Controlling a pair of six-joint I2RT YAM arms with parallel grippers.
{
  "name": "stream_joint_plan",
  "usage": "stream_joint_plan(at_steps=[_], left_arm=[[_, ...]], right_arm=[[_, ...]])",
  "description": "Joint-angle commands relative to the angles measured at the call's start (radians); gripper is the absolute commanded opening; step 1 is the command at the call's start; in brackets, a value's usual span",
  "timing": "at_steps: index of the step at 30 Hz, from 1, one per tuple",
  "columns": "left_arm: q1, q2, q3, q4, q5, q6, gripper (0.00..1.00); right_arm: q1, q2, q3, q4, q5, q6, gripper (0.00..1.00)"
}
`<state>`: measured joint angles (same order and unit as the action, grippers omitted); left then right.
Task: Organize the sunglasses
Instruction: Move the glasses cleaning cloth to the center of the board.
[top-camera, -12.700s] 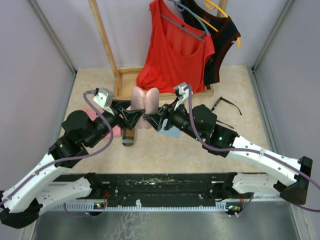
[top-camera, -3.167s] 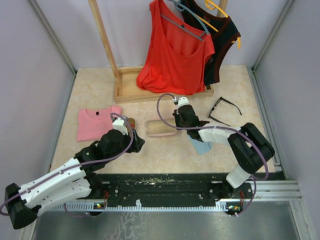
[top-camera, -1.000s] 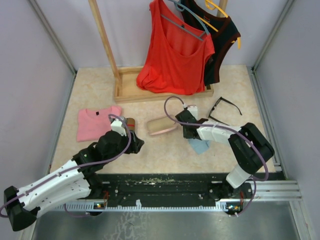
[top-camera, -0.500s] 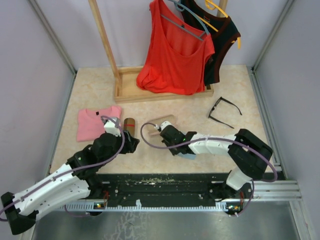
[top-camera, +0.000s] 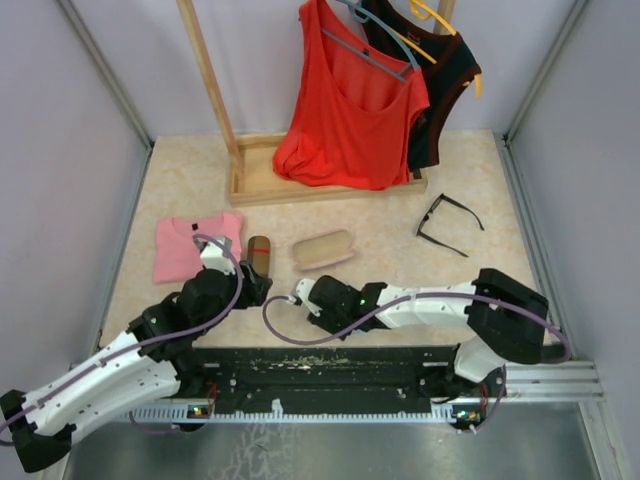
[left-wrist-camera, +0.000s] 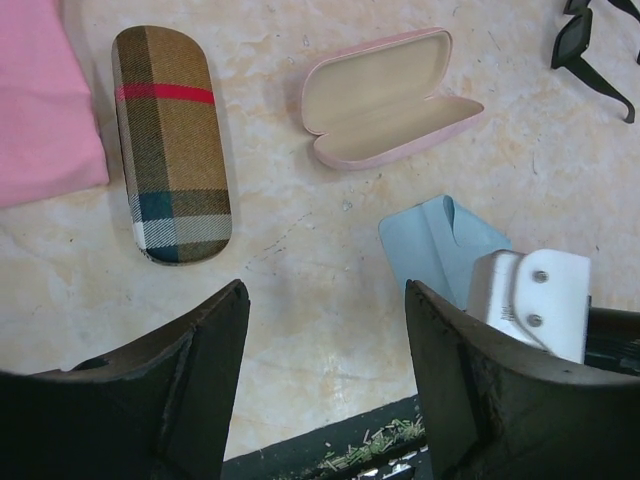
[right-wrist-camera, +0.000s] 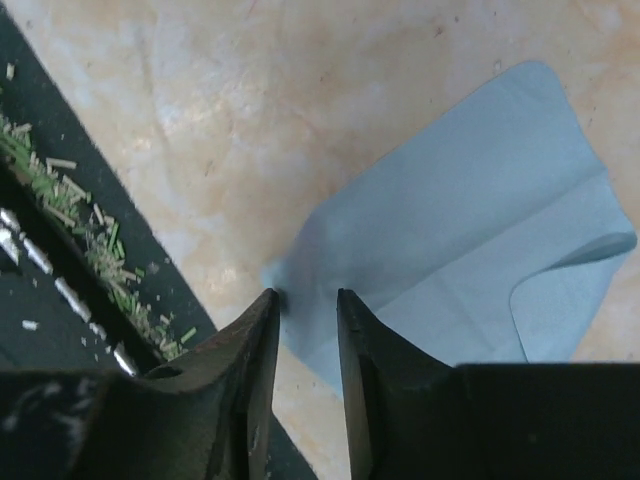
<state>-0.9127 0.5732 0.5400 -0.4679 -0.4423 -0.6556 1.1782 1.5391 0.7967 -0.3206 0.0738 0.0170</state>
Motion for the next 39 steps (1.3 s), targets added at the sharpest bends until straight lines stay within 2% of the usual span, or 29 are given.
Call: stream_joint_plan(at_steps=[1,6,10,13,16,24,31,39], left_arm=[[0.005,0.013,0.003,0.009,-0.003,-0.007,0.70],[0.004,0.058,0.000,0.042,0.012,-0.003,0.71],[0.004,0.088,-0.007,0.074,0.028,-0.006,0.71],[0.004,0.099,-0.008,0.086,0.036,-0.011,0.71],[0.004,0.096,-0.012,0.087,0.037,-0.016,0.71],[0.003,0.092,-0.018,0.073,0.045,-0.020,0.71],[0.003,0.086,-0.021,0.069,0.043,-0.019,0.71],[0.004,0.094,-0.020,0.071,0.042,-0.020,0.71]], right_arm=[[0.011,-0.146,-0.021,-0.012,-0.023,-0.035,0.36],[-0.015,-0.331,-0.063,0.043,0.118,0.056,0.42],[-0.168,-0.360,-0.057,-0.008,0.110,0.120,0.41],[-0.226,-0.317,-0.038,-0.041,0.086,0.104,0.35],[-0.233,-0.250,-0.019,-0.041,0.039,0.061,0.31],[-0.258,-0.110,0.010,0.002,0.116,0.052,0.31],[-0.259,-0.040,0.037,0.014,0.156,0.002,0.43],[-0.259,0.018,0.057,0.022,0.188,-0.030,0.46]])
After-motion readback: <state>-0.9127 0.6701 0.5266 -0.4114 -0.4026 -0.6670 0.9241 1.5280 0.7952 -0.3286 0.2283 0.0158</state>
